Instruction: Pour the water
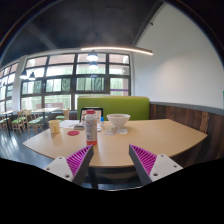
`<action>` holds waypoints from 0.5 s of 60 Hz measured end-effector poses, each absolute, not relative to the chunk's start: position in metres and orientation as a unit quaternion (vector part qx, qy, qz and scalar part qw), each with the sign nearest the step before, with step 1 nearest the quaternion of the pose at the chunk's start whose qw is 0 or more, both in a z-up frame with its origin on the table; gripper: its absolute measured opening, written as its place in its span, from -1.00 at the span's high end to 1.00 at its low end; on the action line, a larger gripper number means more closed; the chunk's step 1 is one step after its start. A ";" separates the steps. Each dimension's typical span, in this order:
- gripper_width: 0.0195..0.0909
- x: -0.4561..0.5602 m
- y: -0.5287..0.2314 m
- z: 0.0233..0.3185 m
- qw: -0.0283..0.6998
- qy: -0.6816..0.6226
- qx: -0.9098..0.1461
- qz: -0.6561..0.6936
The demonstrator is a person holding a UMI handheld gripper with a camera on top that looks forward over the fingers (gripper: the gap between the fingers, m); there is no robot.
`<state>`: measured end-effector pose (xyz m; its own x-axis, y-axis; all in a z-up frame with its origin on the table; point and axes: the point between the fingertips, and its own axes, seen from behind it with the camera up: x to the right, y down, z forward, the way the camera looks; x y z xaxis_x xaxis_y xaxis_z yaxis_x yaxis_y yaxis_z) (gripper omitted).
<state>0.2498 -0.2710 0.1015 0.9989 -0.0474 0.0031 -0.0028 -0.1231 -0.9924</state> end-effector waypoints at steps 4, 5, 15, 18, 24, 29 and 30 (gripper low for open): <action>-0.75 0.248 -0.270 0.104 0.666 0.021 -0.746 -0.010; -0.75 0.248 -0.270 0.105 0.667 0.022 -0.745 -0.009; -0.76 0.246 -0.259 0.106 0.676 0.025 -0.737 -0.002; -0.75 0.247 -0.246 0.101 0.673 0.026 -0.739 -0.001; -0.77 0.231 -0.222 0.096 0.668 0.020 -0.744 0.010; -0.77 0.211 -0.194 0.095 0.669 0.009 -0.743 0.027; -0.77 0.206 -0.187 0.095 0.669 0.006 -0.743 0.029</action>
<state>0.2064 -0.1875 0.0954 0.9982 0.0297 -0.0518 -0.0484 -0.1061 -0.9932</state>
